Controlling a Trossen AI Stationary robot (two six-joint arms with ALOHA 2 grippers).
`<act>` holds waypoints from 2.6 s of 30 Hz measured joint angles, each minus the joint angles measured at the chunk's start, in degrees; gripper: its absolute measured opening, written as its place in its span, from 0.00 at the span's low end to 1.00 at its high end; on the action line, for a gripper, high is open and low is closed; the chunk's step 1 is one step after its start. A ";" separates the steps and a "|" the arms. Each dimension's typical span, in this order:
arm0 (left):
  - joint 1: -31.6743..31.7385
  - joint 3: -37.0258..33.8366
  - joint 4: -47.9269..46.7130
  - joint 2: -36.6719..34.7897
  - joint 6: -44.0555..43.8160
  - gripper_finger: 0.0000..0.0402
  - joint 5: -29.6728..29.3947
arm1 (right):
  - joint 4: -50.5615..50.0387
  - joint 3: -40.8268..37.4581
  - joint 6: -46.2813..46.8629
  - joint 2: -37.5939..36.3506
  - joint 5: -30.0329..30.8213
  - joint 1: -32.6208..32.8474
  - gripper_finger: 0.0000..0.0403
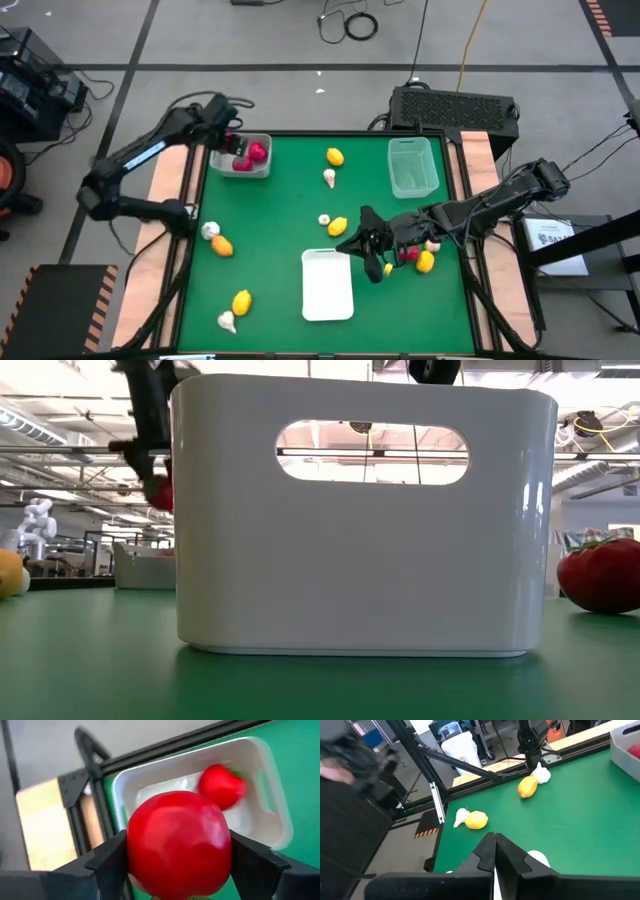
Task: Sort produce into baskets
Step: Put the left tomato into the gray bin, then put the tomato into the gray bin
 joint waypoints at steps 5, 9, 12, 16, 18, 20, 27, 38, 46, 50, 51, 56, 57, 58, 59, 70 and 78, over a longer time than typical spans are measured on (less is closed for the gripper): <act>4.31 0.00 1.75 6.73 -0.02 0.72 4.14 | -0.11 0.00 2.22 0.00 -2.78 1.34 0.00; 4.90 0.00 3.64 10.01 -0.02 0.72 1.15 | -0.32 0.00 2.60 0.00 -2.77 2.24 0.00; 4.90 0.00 4.77 11.36 -0.01 0.72 -0.27 | -0.31 0.00 2.60 0.00 -2.74 2.39 0.00; 4.86 0.00 5.99 12.43 -0.02 0.75 -0.59 | -1.07 0.00 0.30 -0.09 -2.89 2.44 0.00; 4.85 0.00 6.30 12.63 -0.02 0.76 -1.20 | -3.99 -0.04 -0.88 -1.25 -4.01 2.40 0.00; 4.84 0.00 6.99 12.69 -0.31 0.78 -1.82 | -7.88 -0.07 -2.26 -3.89 -5.79 1.60 0.00; 4.84 0.00 7.84 12.69 -0.49 0.83 -3.44 | -21.98 -0.04 -5.53 -13.10 -3.36 1.02 0.00; 4.99 0.00 9.45 14.43 -0.06 0.97 -4.88 | -20.14 0.00 -7.69 -14.71 8.21 0.13 0.00; 3.17 0.00 9.99 13.96 3.23 0.99 -1.99 | -20.18 0.00 -5.15 -14.71 8.13 -0.64 0.00; 0.42 0.00 10.25 13.23 5.72 0.99 -1.94 | -20.18 0.00 -2.01 -14.71 8.10 -0.64 0.00; -0.51 0.00 10.51 12.96 5.90 0.99 -1.54 | -20.18 0.00 -1.22 -14.71 8.07 -0.64 0.00; -6.41 0.00 13.90 11.24 5.97 0.99 4.82 | -20.21 0.00 3.16 -14.71 7.07 -0.17 0.00; -7.90 0.00 15.21 10.80 5.95 0.99 6.37 | -20.22 0.00 4.02 -14.71 6.14 -0.03 0.00; -9.50 0.00 16.74 10.36 5.82 0.99 7.91 | -20.22 0.00 4.97 -14.69 5.25 0.10 0.00; -11.35 0.00 18.59 9.93 5.59 0.99 9.48 | -20.28 0.00 5.91 -14.69 4.28 0.39 0.00; -34.48 0.04 43.59 12.52 5.55 0.99 13.03 | -31.23 0.00 22.48 -14.69 -2.12 5.80 0.00; -44.48 0.09 61.72 19.30 5.92 0.99 8.46 | -45.04 0.00 35.57 -14.69 -2.96 10.12 0.00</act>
